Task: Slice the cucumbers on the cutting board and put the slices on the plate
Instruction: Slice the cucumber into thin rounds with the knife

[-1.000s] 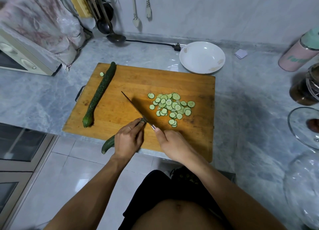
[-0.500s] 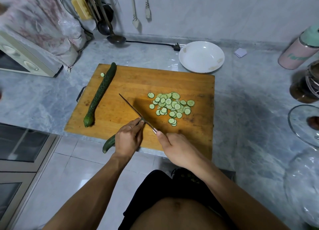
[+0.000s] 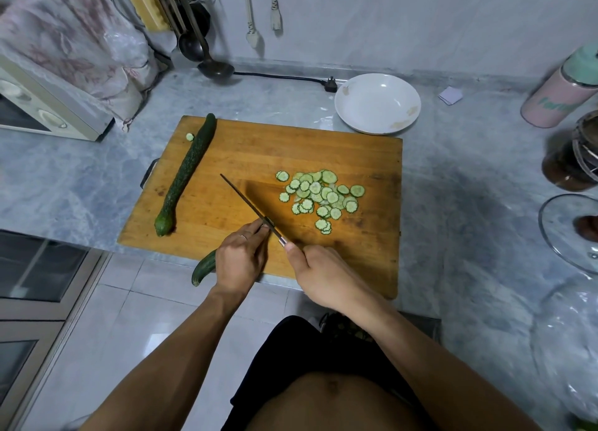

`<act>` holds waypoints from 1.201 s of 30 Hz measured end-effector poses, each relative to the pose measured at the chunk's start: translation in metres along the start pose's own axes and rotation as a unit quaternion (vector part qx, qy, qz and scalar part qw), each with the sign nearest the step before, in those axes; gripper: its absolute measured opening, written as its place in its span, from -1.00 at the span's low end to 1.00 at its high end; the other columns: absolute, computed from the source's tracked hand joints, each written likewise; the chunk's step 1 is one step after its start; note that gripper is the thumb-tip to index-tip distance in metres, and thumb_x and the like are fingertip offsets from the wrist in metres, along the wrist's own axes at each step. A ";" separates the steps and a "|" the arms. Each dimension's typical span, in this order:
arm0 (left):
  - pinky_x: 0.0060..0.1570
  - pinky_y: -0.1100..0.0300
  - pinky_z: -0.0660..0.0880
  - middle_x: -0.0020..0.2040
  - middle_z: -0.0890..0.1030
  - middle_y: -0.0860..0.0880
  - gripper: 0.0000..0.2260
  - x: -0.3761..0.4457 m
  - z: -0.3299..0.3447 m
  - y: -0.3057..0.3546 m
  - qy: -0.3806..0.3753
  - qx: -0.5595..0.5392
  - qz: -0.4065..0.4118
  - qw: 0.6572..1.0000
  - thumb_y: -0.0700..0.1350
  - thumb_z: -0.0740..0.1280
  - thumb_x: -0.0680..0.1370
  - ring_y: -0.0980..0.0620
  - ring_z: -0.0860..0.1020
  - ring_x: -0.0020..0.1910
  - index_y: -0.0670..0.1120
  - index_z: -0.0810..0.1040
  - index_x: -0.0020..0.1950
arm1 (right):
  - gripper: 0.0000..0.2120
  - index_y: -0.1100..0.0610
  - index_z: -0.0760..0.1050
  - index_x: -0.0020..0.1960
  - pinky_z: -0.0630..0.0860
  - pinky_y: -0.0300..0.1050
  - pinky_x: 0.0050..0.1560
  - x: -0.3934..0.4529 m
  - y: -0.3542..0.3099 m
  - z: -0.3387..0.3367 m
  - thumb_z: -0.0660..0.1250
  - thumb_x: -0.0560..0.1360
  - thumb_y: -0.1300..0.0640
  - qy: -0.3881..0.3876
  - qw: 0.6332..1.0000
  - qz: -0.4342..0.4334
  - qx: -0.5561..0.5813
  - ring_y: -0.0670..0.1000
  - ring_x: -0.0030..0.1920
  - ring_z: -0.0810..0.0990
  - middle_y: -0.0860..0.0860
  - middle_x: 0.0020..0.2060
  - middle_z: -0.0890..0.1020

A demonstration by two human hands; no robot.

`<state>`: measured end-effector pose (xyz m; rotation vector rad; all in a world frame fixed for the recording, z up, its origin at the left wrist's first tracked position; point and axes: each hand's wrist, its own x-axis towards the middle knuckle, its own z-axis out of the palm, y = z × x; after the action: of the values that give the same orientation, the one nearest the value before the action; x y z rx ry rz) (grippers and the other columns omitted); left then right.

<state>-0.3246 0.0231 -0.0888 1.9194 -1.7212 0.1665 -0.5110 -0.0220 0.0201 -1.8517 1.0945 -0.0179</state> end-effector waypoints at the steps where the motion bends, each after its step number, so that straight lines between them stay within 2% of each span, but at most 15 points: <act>1: -0.14 0.11 0.60 0.13 0.68 -0.09 -0.72 0.000 0.001 0.000 0.000 0.003 0.000 1.000 -0.12 0.21 0.60 -0.09 0.67 0.00 -0.14 0.70 0.09 | -0.44 0.11 0.33 -0.36 0.24 -0.12 -0.42 0.004 0.000 0.001 -0.05 0.68 -0.18 0.003 1.000 0.002 0.001 -0.01 -0.40 0.42 0.02 -0.43 0.43; 3: -0.14 0.10 0.60 0.12 0.68 -0.11 -0.73 0.000 0.002 0.000 -0.003 0.008 -0.001 1.000 -0.11 0.22 0.59 -0.11 0.68 -0.03 -0.15 0.70 0.08 | -0.42 0.13 0.34 -0.37 0.23 -0.10 -0.41 0.012 0.001 0.003 -0.06 0.68 -0.17 0.009 1.000 0.004 0.000 0.00 -0.40 0.42 0.03 -0.43 0.44; 7: -0.14 0.08 0.61 0.15 0.67 -0.12 -0.73 -0.001 0.000 -0.001 -0.025 0.001 -0.023 0.999 -0.10 0.24 0.57 -0.14 0.67 -0.03 -0.15 0.69 0.10 | -0.45 0.11 0.32 -0.36 0.26 -0.11 -0.27 0.014 0.003 0.007 -0.06 0.68 -0.15 0.014 1.000 -0.005 -0.007 -0.02 -0.38 0.40 0.03 -0.42 0.43; 11: -0.14 0.11 0.60 0.15 0.66 -0.13 -0.69 0.000 -0.007 0.002 -0.031 -0.012 -0.019 0.999 -0.08 0.22 0.56 -0.14 0.67 -0.04 -0.16 0.69 0.13 | -0.43 0.16 0.40 -0.31 0.26 -0.08 -0.35 0.014 0.005 0.002 -0.05 0.68 -0.17 0.026 1.000 0.007 0.000 0.00 -0.38 0.43 0.03 -0.40 0.47; 16: -0.13 0.10 0.62 0.17 0.66 -0.10 -0.73 0.004 -0.011 0.007 -0.024 -0.036 -0.034 0.998 -0.11 0.28 0.55 -0.09 0.67 -0.01 -0.15 0.68 0.14 | -0.41 0.16 0.48 -0.29 0.28 -0.11 -0.40 0.012 0.011 -0.014 -0.04 0.68 -0.17 0.029 0.999 0.013 0.002 -0.01 -0.44 0.40 0.00 -0.47 0.40; 19: -0.14 0.09 0.63 0.17 0.65 -0.10 -0.77 0.007 -0.006 0.015 -0.028 -0.050 -0.040 0.998 -0.17 0.35 0.52 -0.08 0.67 -0.01 -0.15 0.68 0.14 | -0.43 0.14 0.32 -0.35 0.27 -0.08 -0.36 0.008 0.018 -0.023 -0.04 0.68 -0.18 0.030 0.999 0.024 0.007 0.02 -0.45 0.37 0.03 -0.47 0.37; 25: -0.29 0.11 0.62 0.13 0.67 -0.07 -0.80 0.009 0.002 0.015 -0.035 -0.013 -0.026 0.999 -0.15 0.37 0.51 -0.08 0.68 -0.10 -0.11 0.70 0.10 | -0.45 0.15 0.33 -0.32 0.27 -0.07 -0.36 -0.002 0.024 -0.030 -0.04 0.67 -0.18 0.023 1.000 0.014 -0.005 0.01 -0.42 0.40 0.02 -0.44 0.41; 33: -0.31 0.16 0.56 0.16 0.67 -0.02 -0.69 0.008 0.003 0.017 -0.047 0.005 -0.034 0.998 -0.02 0.19 0.59 -0.07 0.68 -0.07 -0.07 0.70 0.10 | -0.50 0.05 0.35 -0.29 0.36 -0.05 -0.21 -0.013 0.017 -0.022 -0.04 0.66 -0.23 0.007 1.000 0.010 -0.027 0.03 -0.19 0.46 0.07 -0.22 0.52; 36: -0.33 0.17 0.53 0.11 0.68 -0.03 -0.70 0.007 0.004 0.019 -0.043 0.011 -0.038 0.998 -0.04 0.19 0.59 -0.09 0.67 -0.12 -0.08 0.71 0.06 | -0.48 0.07 0.36 -0.29 0.45 0.03 -0.19 -0.020 0.014 -0.026 -0.05 0.66 -0.22 0.004 0.999 0.007 -0.035 0.03 -0.23 0.48 0.07 -0.26 0.53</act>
<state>-0.3429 0.0142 -0.0832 2.0310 -1.7048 0.0767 -0.5438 -0.0289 0.0323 -1.9087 1.1263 0.0205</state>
